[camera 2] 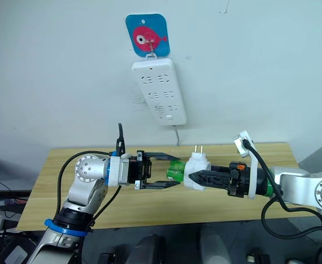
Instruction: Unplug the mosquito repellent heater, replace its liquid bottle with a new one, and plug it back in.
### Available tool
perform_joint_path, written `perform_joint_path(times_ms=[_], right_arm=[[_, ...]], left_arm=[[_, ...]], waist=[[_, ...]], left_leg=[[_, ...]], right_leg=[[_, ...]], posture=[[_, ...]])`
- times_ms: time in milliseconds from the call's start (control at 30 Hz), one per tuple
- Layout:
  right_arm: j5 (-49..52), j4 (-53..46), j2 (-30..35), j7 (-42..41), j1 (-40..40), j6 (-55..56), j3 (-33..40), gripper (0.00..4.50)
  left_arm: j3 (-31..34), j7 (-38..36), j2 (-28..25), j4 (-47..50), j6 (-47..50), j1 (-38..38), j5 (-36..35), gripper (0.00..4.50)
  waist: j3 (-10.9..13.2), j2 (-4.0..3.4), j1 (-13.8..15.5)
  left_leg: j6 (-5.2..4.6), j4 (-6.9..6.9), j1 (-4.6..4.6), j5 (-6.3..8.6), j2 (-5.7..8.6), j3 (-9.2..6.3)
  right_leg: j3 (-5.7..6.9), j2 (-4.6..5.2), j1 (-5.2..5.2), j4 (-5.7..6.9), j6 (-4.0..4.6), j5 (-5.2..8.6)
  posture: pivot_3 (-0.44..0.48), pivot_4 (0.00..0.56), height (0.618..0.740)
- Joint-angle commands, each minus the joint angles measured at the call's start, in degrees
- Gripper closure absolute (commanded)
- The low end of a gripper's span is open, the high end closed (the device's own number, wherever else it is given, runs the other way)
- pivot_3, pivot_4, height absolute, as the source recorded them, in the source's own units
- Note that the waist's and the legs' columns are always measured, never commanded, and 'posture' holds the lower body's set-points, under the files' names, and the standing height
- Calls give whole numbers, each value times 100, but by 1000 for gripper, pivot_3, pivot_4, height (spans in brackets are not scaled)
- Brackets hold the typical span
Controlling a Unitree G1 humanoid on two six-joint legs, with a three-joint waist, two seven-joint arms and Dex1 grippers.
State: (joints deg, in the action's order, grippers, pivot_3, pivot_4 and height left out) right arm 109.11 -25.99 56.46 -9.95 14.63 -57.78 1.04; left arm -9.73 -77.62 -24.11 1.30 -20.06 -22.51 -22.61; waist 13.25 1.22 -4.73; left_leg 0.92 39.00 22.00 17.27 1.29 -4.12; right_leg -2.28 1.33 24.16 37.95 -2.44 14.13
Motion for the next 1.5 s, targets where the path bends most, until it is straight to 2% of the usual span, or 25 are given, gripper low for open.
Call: perform_joint_path(times_ms=[33,100,167,267,333,367,400,467,567,667,733,767,867,1000,1133,1233,1300,1500], right_arm=[[180,-123,23,-42,28,36,136,1526],[172,-133,22,-46,26,39,135,1526],[168,-136,28,-57,28,45,135,1526],[135,-152,67,-116,21,21,151,1526],[112,-149,76,-144,30,5,141,1526],[98,-147,78,-163,39,-3,127,1526],[88,-149,80,-184,45,-8,113,1526],[72,-157,85,-212,49,-5,95,1526],[68,-173,83,-209,40,32,87,1526],[103,-182,76,-168,6,70,97,1526],[128,-190,77,-146,-19,85,107,1526],[139,-191,78,-133,-28,90,112,1526],[152,-191,82,-121,-54,87,137,1526],[156,-185,88,-119,-74,85,156,1526],[133,-162,90,-136,-90,84,179,1526],[142,-153,92,-135,-74,82,176,1526],[149,-141,105,-142,-60,72,180,1526],[169,-125,129,-140,-10,54,164,1526]], left_arm=[[28,32,-34,47,157,-205,-155,2316],[14,11,-86,117,444,-328,-213,2316],[-58,-45,-270,266,1147,-472,-335,2316],[-271,270,-999,496,4691,-1253,-1331,2316],[-364,204,-1316,439,6264,-1706,-1921,2316],[-459,-95,-1526,287,7110,-2009,-2270,2316],[-519,-338,-1649,121,7692,-2245,-2504,2316],[-506,-463,-1664,-142,8274,-2515,-2739,2316],[-369,-427,-1484,-136,7963,-2486,-2626,2316],[-240,-209,-1290,76,7155,-2193,-2268,2316],[-179,-131,-1228,298,6544,-1938,-1993,1592],[-110,-89,-1193,405,6281,-1813,-1911,1398],[43,-71,-1171,673,5649,-1433,-1703,448],[245,-93,-1207,935,4883,-933,-1434,422],[488,-443,-886,735,2202,-162,-617,422],[572,-589,-570,278,510,101,-187,422],[505,-452,-374,61,-34,19,26,422],[224,-122,60,-353,-705,-107,323,422]], waist=[[0,0,0],[0,0,-1],[0,0,-3],[2,3,-5],[1,2,-21],[2,2,-27],[2,2,-37],[2,1,-48],[2,1,-60],[2,1,-35],[2,1,-20],[2,1,-22],[2,1,-21],[2,1,-17],[2,0,-8],[1,0,13],[1,0,19],[1,1,40]], left_leg=[[0,0,0,0,0,0],[0,0,0,0,0,0],[0,1,-1,0,0,0],[0,2,2,0,0,-7],[0,4,4,0,1,-14],[-1,3,-2,0,2,-7],[-1,2,-2,0,3,-7],[-1,0,-3,0,3,-5],[-2,-4,-5,1,2,-3],[0,-3,-3,0,0,-9],[1,-3,-3,-1,-1,-9],[1,-3,-1,-1,-1,-9],[2,-3,-1,-1,-1,-6],[1,-3,-1,-1,0,-3],[1,-3,-2,0,-1,-1],[1,-2,-1,0,0,0],[1,0,-2,-1,1,2],[1,5,0,0,3,3]], right_leg=[[0,0,0,0,0,0],[0,-2,-1,0,0,0],[1,-3,-1,1,0,0],[6,-10,0,4,0,0],[15,-27,-1,7,-2,1],[13,-28,-2,9,-3,2],[15,-28,-3,7,-3,2],[23,-32,0,9,-4,3],[20,-28,3,7,-3,2],[7,-5,3,6,-1,2],[5,0,3,4,0,1],[5,1,4,4,0,1],[1,2,6,3,0,1],[-2,3,4,2,0,1],[-3,3,5,3,0,1],[-3,6,2,-1,1,0],[-3,6,0,-2,2,0],[-4,5,-3,-3,1,-3]], posture=[[-168,215,740],[-168,215,740],[-168,215,740],[-164,214,740],[-158,213,740],[-156,212,740],[-156,212,740],[-156,212,740],[-156,212,740],[-166,212,740],[-166,212,740],[-166,212,740],[-167,212,740],[-172,213,740],[-172,211,740],[-171,210,740],[-167,209,740],[-167,206,740]])
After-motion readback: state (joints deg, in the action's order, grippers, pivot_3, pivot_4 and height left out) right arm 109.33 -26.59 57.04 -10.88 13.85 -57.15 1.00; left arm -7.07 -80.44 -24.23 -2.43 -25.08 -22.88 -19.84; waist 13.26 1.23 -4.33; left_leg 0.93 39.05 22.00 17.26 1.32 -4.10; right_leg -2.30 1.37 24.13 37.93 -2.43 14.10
